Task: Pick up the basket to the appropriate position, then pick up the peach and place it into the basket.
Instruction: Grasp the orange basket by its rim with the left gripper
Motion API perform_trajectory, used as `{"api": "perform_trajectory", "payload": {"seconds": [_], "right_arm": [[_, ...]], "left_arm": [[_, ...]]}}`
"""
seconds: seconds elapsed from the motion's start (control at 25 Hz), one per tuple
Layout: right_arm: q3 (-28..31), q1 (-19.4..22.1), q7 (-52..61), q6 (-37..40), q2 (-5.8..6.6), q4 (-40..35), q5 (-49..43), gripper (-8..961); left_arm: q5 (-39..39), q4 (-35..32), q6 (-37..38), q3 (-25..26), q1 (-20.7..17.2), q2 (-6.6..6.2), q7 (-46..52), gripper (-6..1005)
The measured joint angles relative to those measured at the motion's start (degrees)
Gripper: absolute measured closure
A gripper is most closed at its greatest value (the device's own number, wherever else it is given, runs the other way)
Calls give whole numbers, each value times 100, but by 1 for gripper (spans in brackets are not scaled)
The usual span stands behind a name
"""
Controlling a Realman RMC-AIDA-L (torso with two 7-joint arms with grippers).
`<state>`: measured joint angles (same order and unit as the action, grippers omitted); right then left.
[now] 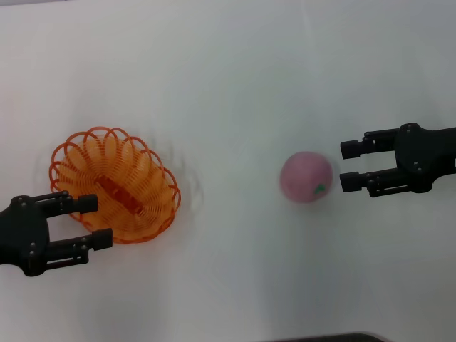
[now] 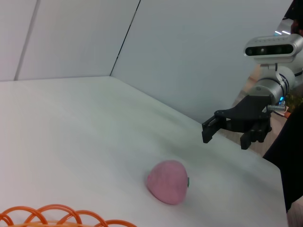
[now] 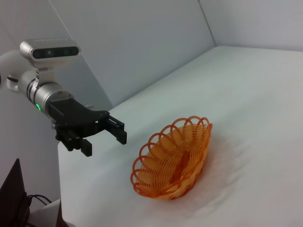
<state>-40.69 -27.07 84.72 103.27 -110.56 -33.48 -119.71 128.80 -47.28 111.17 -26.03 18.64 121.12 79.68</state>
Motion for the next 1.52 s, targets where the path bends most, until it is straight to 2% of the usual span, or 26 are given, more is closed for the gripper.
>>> {"api": "perform_trajectory", "payload": {"seconds": [0.6, 0.72, 0.96, 1.2, 1.36, 1.52], "right_arm": [[0, -9, 0, -18, -10, 0, 0, 190], [0, -10, 0, -37, -17, -1, 0, 190], [0, -55, -7, -80, -31, 0, 0, 192], [0, -62, -51, -106, -68, 4, 0, 191], [0, -58, -67, -164, -87, 7, 0, 190], [0, -79, -76, -197, -98, 9, 0, 189]], "left_arm": [[-14, -10, 0, 3, 10, -2, 53, 285], [-17, -49, -8, 9, 111, -45, 249, 287], [-3, -223, 51, -32, 646, -263, 906, 291], [44, -895, -25, -298, 1256, -452, 2093, 294], [345, -1453, -443, -702, 1576, -525, 3127, 297], [976, -1824, -596, -1233, 1953, -563, 3884, 299]]}}
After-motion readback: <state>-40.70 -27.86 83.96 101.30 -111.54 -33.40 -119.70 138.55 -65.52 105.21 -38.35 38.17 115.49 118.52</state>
